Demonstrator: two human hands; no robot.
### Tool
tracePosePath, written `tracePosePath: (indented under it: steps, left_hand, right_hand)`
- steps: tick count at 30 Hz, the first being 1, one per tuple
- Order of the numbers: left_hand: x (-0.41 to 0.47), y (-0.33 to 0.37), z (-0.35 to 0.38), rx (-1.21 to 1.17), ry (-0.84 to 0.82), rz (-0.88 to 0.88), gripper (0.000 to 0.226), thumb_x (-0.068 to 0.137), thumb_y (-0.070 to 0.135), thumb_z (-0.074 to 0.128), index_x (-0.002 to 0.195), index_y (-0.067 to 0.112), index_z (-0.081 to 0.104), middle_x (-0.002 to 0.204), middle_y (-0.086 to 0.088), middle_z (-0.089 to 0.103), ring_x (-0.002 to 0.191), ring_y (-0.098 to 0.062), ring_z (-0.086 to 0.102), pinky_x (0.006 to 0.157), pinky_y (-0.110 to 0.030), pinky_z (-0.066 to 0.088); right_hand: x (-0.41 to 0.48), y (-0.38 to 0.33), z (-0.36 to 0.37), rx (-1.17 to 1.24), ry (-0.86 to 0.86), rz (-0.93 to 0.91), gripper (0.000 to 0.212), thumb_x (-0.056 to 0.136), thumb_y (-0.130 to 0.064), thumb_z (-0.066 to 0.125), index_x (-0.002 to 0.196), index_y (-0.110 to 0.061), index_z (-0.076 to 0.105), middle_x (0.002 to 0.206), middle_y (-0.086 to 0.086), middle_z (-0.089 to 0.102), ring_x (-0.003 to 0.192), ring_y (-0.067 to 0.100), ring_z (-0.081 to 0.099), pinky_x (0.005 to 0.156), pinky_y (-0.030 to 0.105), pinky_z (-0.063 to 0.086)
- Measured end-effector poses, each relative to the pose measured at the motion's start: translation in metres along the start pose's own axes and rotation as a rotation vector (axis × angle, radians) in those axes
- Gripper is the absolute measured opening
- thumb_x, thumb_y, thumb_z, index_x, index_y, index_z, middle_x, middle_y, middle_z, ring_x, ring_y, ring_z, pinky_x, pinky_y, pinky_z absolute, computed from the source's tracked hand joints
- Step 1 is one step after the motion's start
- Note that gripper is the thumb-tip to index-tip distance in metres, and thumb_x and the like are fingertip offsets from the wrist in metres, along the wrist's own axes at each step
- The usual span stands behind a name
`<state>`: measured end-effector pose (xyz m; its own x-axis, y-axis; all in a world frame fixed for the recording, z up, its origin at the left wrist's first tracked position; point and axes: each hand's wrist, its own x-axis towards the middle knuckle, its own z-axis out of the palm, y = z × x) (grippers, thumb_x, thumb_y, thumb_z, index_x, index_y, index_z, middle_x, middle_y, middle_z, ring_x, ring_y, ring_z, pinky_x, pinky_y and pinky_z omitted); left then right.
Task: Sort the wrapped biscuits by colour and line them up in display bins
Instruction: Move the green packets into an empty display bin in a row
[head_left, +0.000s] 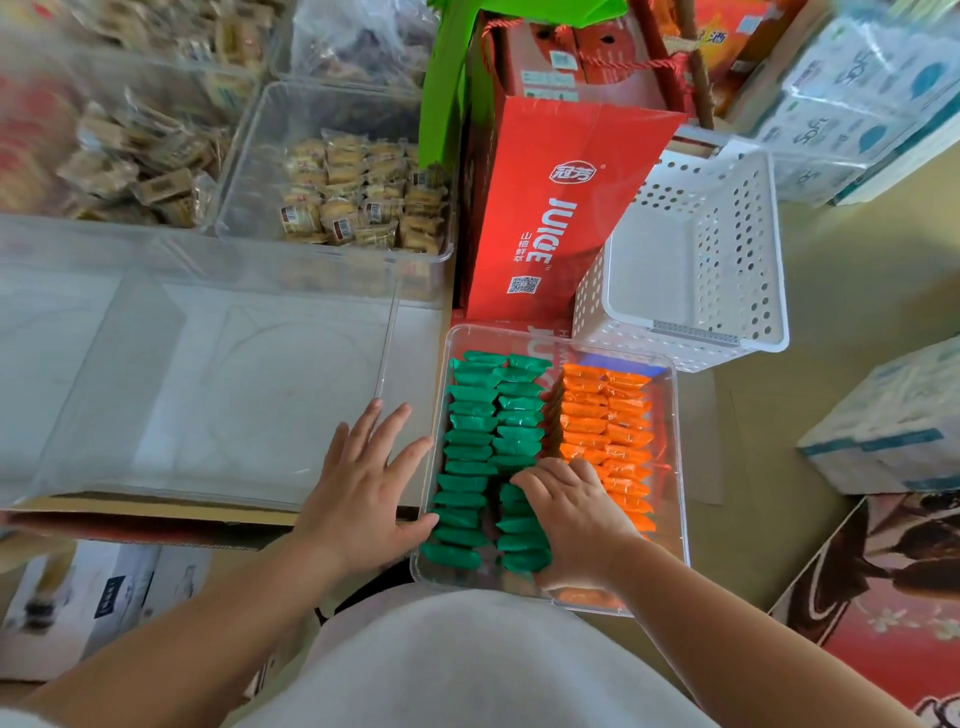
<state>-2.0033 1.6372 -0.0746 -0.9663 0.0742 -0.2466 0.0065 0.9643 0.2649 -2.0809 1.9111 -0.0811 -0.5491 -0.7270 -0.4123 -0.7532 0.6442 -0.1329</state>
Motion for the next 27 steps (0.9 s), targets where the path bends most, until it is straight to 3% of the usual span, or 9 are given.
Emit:
tracePosePath:
  steps: [2, 5, 8, 13, 16, 19, 23, 27]
  left_hand:
    - [0.000, 0.008, -0.005, -0.032, 0.004, -0.014, 0.090, 0.078, 0.076, 0.048, 0.154, 0.032, 0.030, 0.168, -0.004, 0.005, 0.155, -0.029, -0.008, 0.121, -0.055, -0.005]
    - [-0.001, 0.028, -0.015, -0.061, 0.021, 0.003, 0.101, 0.073, 0.083, 0.049, 0.156, 0.031, 0.024, 0.167, -0.004, 0.013, 0.155, -0.028, 0.000, 0.123, -0.056, -0.001]
    - [-0.002, 0.052, -0.027, -0.163, -0.004, 0.037, 0.118, 0.065, 0.092, 0.053, 0.159, 0.030, 0.015, 0.167, 0.001, 0.009, 0.155, -0.021, 0.001, 0.125, -0.054, 0.005]
    - [0.006, 0.088, -0.049, -0.433, -0.012, 0.075, 0.139, 0.048, 0.096, 0.061, 0.159, 0.034, 0.003, 0.168, 0.009, 0.009, 0.152, -0.005, 0.009, 0.125, -0.030, 0.013]
    - [0.012, 0.102, -0.061, -0.581, -0.060, 0.088, 0.139, 0.055, 0.066, 0.089, 0.161, 0.031, 0.007, 0.164, 0.015, 0.018, 0.149, 0.001, 0.019, 0.122, -0.027, 0.022]
    - [0.013, 0.106, -0.075, -0.737, -0.044, 0.113, 0.120, 0.061, 0.034, 0.095, 0.156, 0.037, 0.022, 0.151, 0.019, 0.039, 0.138, 0.002, 0.040, 0.114, -0.029, 0.038]
    - [0.007, 0.088, -0.099, -0.818, -0.062, 0.115, 0.101, 0.059, 0.017, 0.091, 0.136, 0.052, 0.036, 0.128, 0.026, 0.054, 0.122, -0.001, 0.056, 0.103, -0.029, 0.049]
    - [0.001, 0.045, -0.109, -0.825, -0.076, 0.065, 0.099, 0.057, 0.018, 0.094, 0.138, 0.038, 0.041, 0.125, 0.021, 0.058, 0.117, -0.003, 0.059, 0.102, -0.033, 0.051]
  right_hand:
    - [-0.002, 0.003, -0.008, 0.028, 0.017, 0.005, 0.107, 0.050, -0.074, 0.068, 0.139, -0.021, 0.039, 0.132, -0.004, 0.053, 0.127, 0.021, 0.043, 0.108, 0.043, 0.030]
    - [-0.011, 0.008, -0.027, 0.114, 0.062, 0.030, 0.112, 0.047, -0.075, 0.069, 0.142, -0.023, 0.036, 0.135, -0.007, 0.052, 0.129, 0.017, 0.043, 0.108, 0.039, 0.029]
    - [-0.024, 0.015, -0.053, 0.212, 0.086, 0.062, 0.115, 0.047, -0.073, 0.071, 0.144, -0.027, 0.031, 0.136, -0.010, 0.050, 0.127, 0.015, 0.046, 0.109, 0.033, 0.030]
    - [-0.044, 0.030, -0.086, 0.558, 0.193, 0.119, 0.108, 0.047, -0.065, 0.073, 0.140, -0.032, 0.031, 0.115, -0.019, 0.050, 0.097, 0.010, 0.056, 0.085, 0.029, 0.049]
    - [-0.046, 0.026, -0.095, 0.757, 0.306, 0.046, 0.098, 0.049, -0.052, 0.084, 0.132, -0.028, 0.039, 0.109, -0.019, 0.056, 0.096, 0.005, 0.060, 0.081, 0.025, 0.050]
    - [-0.043, 0.012, -0.108, 0.931, 0.338, -0.048, 0.094, 0.051, -0.027, 0.094, 0.131, -0.022, 0.044, 0.117, -0.013, 0.060, 0.109, 0.007, 0.062, 0.086, 0.017, 0.049]
    - [-0.026, -0.008, -0.119, 1.057, 0.321, -0.103, 0.089, 0.055, -0.015, 0.094, 0.130, -0.021, 0.046, 0.113, -0.017, 0.062, 0.109, 0.011, 0.064, 0.091, 0.025, 0.052]
    - [0.008, -0.041, -0.122, 1.101, 0.268, -0.085, 0.096, 0.058, -0.019, 0.094, 0.139, -0.030, 0.043, 0.125, -0.018, 0.059, 0.120, 0.006, 0.059, 0.100, 0.028, 0.050]
